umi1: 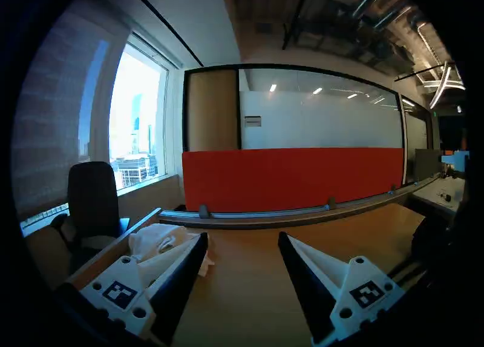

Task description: Fold towel

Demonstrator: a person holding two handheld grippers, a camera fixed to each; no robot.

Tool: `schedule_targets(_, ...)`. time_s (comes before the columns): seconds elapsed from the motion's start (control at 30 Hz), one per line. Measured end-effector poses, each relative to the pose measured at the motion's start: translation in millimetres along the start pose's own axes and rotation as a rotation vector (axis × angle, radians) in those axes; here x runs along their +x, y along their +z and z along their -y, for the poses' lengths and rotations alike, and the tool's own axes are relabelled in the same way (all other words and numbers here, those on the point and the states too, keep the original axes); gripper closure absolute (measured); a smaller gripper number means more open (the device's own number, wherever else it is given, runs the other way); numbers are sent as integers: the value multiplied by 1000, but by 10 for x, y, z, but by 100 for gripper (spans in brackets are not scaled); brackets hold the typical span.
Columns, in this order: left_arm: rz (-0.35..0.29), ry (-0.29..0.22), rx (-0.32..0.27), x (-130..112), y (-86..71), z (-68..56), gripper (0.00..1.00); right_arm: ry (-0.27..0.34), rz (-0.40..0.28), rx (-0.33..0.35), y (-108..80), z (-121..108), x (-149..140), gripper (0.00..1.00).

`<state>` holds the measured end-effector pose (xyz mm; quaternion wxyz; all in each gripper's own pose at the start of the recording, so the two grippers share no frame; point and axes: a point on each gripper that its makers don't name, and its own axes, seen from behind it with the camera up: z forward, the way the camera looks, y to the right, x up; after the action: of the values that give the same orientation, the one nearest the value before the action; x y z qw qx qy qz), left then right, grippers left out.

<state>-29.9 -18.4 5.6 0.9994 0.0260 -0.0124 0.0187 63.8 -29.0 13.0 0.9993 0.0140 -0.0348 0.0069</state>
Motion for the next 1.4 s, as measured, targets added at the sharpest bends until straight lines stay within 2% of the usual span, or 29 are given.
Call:
schedule_targets(0.4,-45,27,15,-413,-20,78,14,-11,1,6,-3,178,-235,1)
schedule_targets(0.7,-78,16,9,-695,38,-3,14,-11,-13,22,57,312,-469,1)
schedule_targets(0.9,-80,25,3,-950,72,-84,14,-10,-18,20,79,283,-623,1)
schedule_targets(1.4,-89,25,29,-1384,95,-130,14,3,-24,5,134,123,-954,1)
